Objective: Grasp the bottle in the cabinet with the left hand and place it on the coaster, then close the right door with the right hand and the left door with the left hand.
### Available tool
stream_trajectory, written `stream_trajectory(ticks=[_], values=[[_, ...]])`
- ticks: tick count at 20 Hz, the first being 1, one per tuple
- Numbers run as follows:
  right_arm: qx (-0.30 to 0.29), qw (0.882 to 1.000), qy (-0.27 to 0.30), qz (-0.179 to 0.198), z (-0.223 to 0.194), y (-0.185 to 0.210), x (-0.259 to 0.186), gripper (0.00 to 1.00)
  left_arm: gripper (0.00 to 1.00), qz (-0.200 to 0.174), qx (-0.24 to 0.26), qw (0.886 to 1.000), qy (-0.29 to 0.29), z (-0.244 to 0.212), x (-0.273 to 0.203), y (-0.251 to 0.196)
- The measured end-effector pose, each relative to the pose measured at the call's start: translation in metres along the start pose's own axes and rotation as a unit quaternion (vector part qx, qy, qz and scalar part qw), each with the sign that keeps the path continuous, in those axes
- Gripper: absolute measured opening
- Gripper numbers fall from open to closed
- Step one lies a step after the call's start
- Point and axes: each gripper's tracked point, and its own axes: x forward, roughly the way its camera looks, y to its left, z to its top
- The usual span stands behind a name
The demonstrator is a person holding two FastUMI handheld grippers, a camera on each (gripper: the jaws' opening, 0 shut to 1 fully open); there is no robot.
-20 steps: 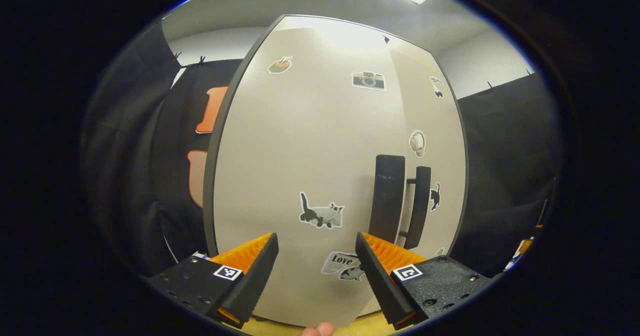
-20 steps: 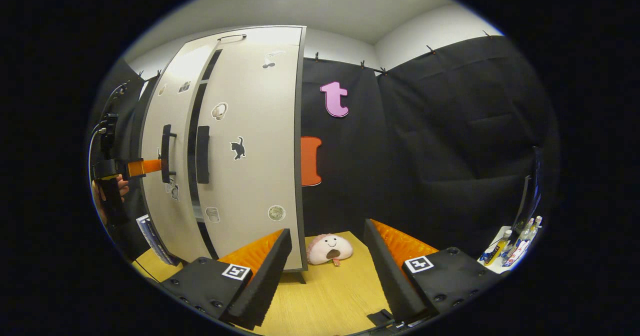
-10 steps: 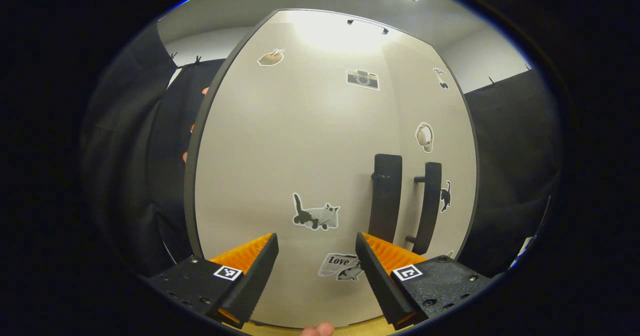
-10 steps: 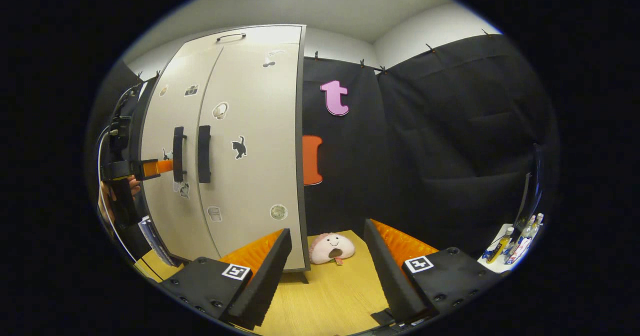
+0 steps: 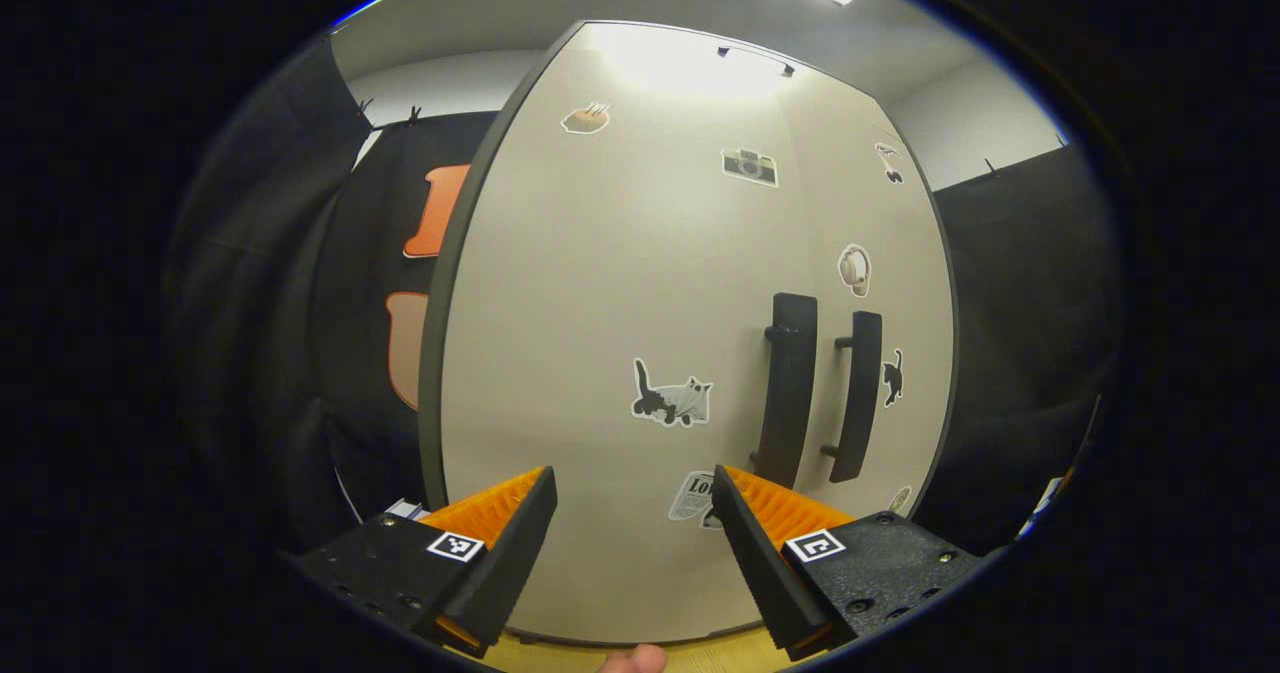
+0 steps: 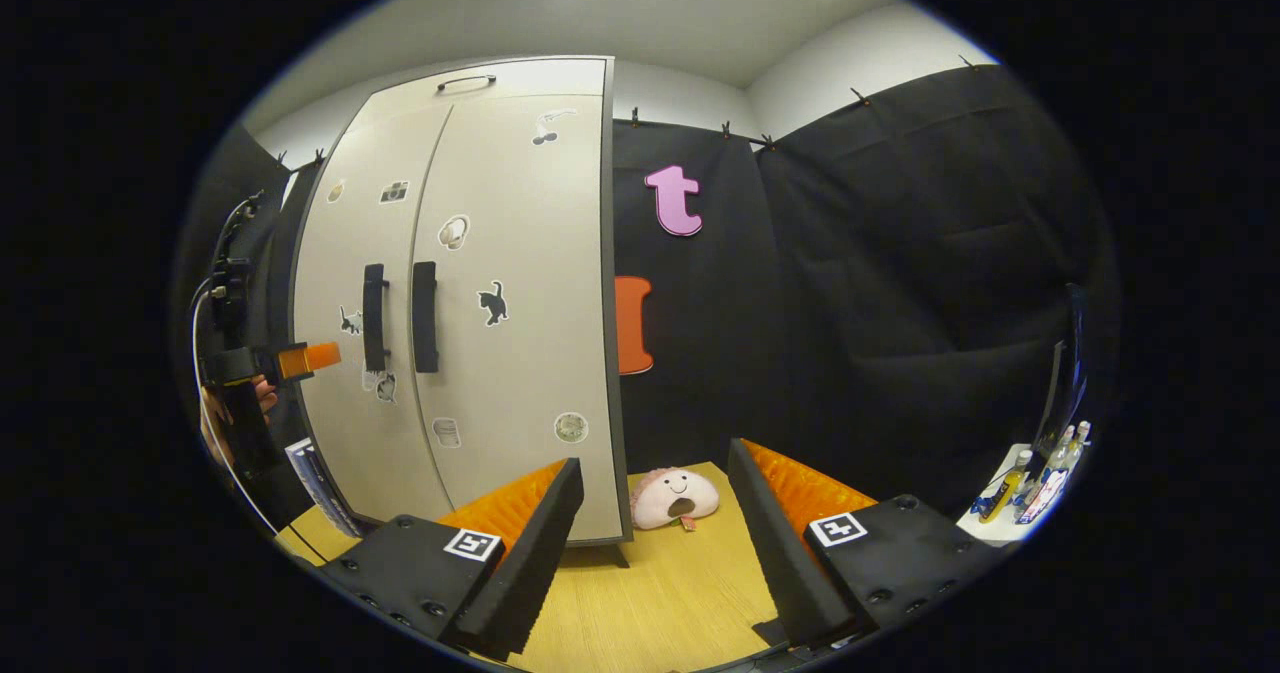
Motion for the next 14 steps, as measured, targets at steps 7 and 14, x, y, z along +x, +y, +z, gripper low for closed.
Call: stream_trajectory(ticks=[7, 14], values=[[0.007, 1.0, 0.005, 0.029, -0.007, 0.023, -0.006, 0.97, 0.94, 0.005, -0.001, 1.0, -0.021, 0.023, -0.064, 0.015], [0.008, 0.998, 0.01, 0.059, -0.016, 0.043, -0.012, 0.97, 0.94, 0.028, -0.014, 0.999, -0.014, 0.011, -0.119, 0.038]])
